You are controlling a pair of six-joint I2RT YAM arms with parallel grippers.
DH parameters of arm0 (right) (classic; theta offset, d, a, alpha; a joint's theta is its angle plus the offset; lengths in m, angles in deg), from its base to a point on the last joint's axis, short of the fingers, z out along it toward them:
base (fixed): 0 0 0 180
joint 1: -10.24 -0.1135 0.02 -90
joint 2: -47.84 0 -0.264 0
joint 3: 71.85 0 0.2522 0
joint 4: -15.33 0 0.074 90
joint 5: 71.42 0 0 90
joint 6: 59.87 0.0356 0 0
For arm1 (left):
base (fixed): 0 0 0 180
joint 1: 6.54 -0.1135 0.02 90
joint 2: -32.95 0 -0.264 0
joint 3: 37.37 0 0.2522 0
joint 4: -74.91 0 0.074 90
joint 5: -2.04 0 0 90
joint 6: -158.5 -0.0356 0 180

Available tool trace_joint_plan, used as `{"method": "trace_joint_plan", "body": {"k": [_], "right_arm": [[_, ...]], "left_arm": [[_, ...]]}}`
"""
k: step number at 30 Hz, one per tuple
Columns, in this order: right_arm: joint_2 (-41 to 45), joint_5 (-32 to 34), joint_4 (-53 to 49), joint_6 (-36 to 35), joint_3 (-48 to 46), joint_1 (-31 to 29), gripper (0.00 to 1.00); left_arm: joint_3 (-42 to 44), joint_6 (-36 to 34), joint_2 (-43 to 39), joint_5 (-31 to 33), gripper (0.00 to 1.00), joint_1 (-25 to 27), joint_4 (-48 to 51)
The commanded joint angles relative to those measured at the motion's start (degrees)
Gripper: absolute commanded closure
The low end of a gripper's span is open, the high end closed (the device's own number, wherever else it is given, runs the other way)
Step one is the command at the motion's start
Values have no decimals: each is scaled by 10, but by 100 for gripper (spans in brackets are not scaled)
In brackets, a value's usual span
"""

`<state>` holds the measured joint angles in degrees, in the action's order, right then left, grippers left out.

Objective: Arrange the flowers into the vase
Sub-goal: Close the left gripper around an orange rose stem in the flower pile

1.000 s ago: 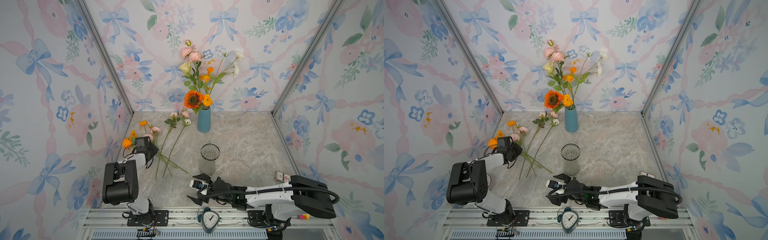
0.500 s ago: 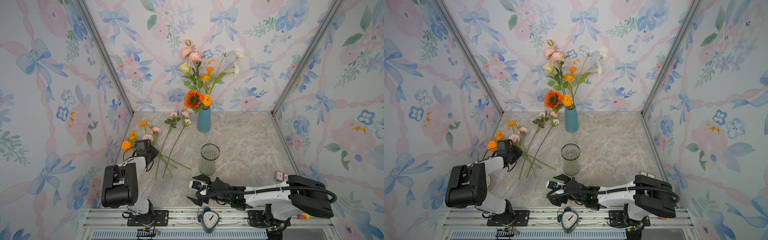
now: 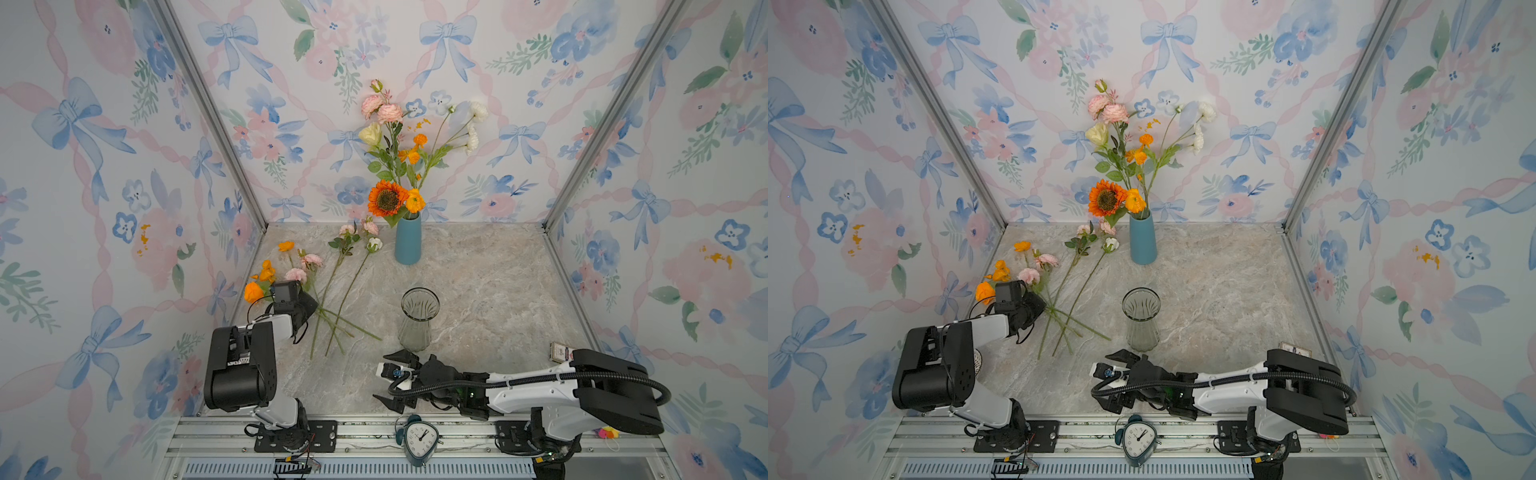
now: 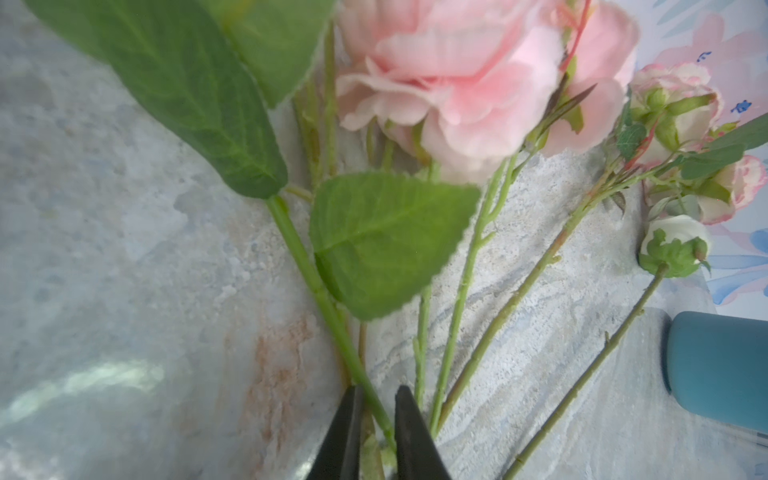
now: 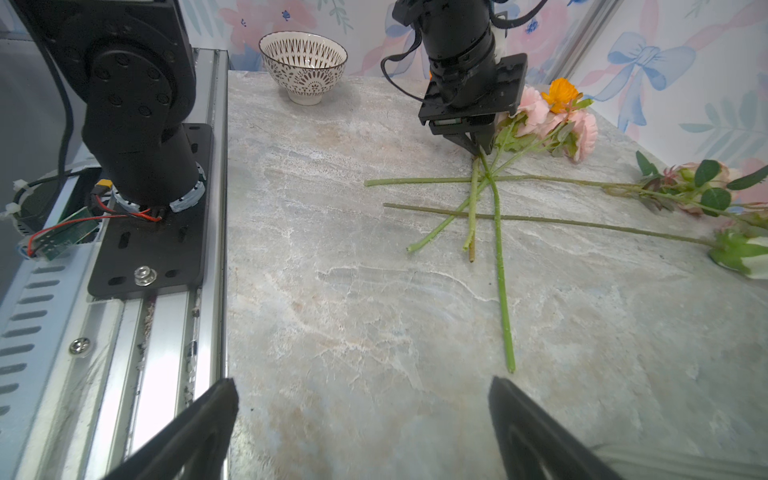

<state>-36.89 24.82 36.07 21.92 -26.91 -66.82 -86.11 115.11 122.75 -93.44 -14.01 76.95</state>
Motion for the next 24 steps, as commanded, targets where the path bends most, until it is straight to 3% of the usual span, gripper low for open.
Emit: {"method": "trace_joint_plan", "body": {"k": [1, 15, 24], "right_arm": [[-7, -9, 0, 0, 20, -5, 3], [-18, -22, -5, 4, 27, -5, 3], [-18, -22, -7, 3, 28, -5, 3]], "left_arm": [[-5, 3, 23, -11, 81, 4, 9], [1, 13, -39, -41, 78, 15, 7], [-5, 9, -33, -33, 76, 22, 8]]}}
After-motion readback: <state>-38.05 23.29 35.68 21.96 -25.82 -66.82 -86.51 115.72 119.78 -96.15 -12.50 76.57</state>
